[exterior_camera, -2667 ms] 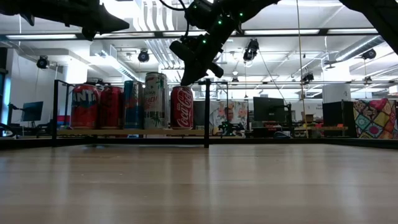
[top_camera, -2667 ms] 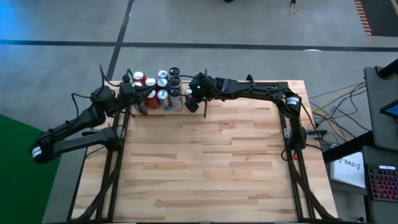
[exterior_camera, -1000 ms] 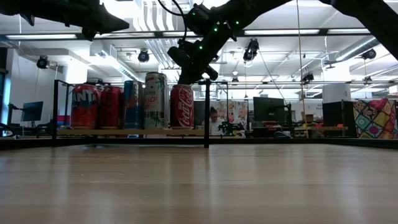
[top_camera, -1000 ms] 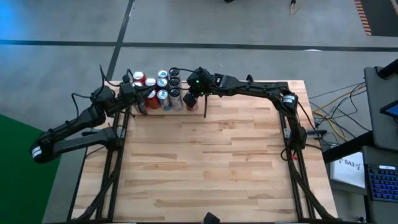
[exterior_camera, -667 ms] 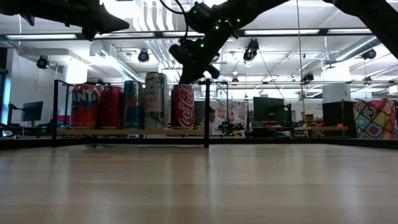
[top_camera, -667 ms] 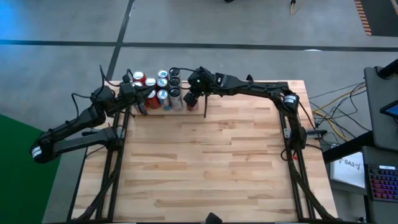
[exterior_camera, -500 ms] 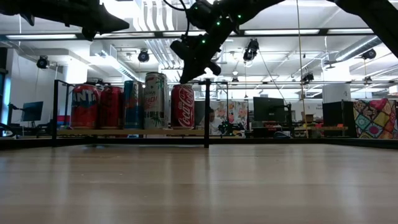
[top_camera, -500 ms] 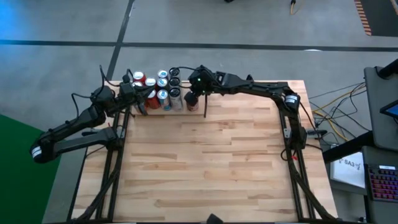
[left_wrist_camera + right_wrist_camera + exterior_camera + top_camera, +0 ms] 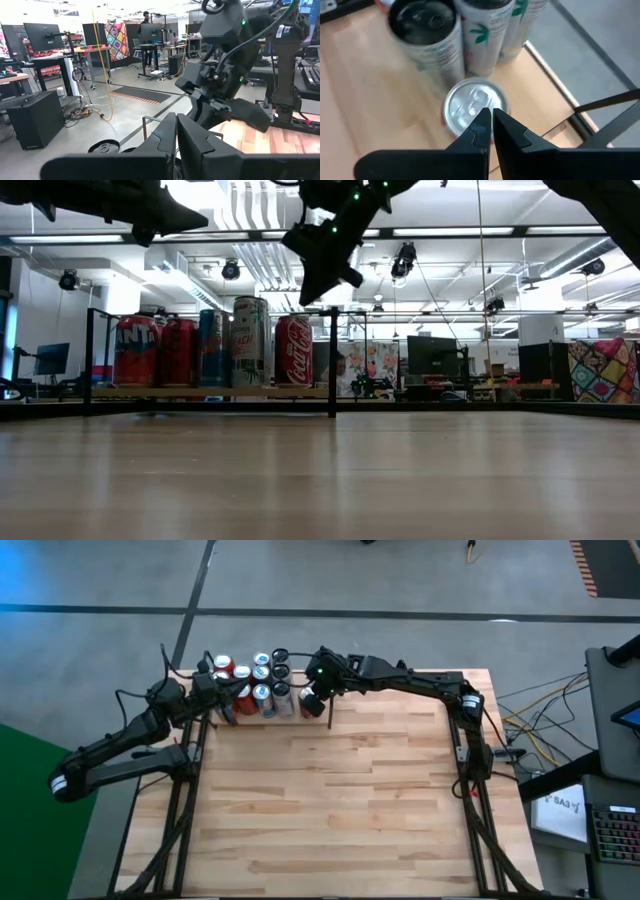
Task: Place canned beverage on shelf
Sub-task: Adjust the red white soda can on the shelf
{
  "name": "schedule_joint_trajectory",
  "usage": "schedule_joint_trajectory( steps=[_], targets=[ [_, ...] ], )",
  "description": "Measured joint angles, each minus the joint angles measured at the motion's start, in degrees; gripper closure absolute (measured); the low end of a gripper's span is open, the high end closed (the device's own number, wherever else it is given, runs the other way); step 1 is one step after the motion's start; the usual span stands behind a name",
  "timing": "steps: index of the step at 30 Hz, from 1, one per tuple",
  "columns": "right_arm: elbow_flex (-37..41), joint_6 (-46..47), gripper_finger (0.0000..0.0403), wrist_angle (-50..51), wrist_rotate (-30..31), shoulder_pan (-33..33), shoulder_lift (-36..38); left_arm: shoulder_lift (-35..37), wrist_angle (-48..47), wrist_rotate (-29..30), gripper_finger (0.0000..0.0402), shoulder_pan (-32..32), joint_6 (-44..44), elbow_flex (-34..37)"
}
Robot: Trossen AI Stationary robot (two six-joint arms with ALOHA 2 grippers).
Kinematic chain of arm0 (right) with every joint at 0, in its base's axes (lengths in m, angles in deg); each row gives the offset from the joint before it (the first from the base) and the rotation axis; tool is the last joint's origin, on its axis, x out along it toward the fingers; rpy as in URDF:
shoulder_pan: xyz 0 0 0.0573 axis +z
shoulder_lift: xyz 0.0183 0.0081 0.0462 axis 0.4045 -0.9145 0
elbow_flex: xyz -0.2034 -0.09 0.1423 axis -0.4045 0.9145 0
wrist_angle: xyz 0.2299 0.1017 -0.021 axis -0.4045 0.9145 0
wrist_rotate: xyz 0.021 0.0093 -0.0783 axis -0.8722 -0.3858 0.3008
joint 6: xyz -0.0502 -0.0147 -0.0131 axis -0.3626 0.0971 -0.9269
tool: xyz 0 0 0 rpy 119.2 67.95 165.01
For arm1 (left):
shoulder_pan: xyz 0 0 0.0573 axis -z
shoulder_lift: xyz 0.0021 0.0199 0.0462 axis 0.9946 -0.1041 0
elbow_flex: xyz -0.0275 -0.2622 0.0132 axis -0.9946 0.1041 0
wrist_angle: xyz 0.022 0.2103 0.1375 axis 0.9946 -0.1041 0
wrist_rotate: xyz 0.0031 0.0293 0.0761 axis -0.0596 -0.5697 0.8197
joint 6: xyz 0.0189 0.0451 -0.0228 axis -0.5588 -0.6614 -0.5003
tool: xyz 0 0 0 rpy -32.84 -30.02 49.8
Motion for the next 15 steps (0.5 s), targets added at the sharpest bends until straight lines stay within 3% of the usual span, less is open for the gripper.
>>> schedule_joint_trajectory(
  steps=[8,15],
  targets=[
    [-1.63,1.76,0.0394,7.91,-0.16,0.85,0.13,-0.5,0.13,-0.02,0.0402,0.0,0.02,0.0],
    [-1.61,2.16,0.0394,9.16,-0.56,1.69,0.13,-1.43,0.4,-0.02,0.0402,0.0,0.02,0.0]
  ],
)
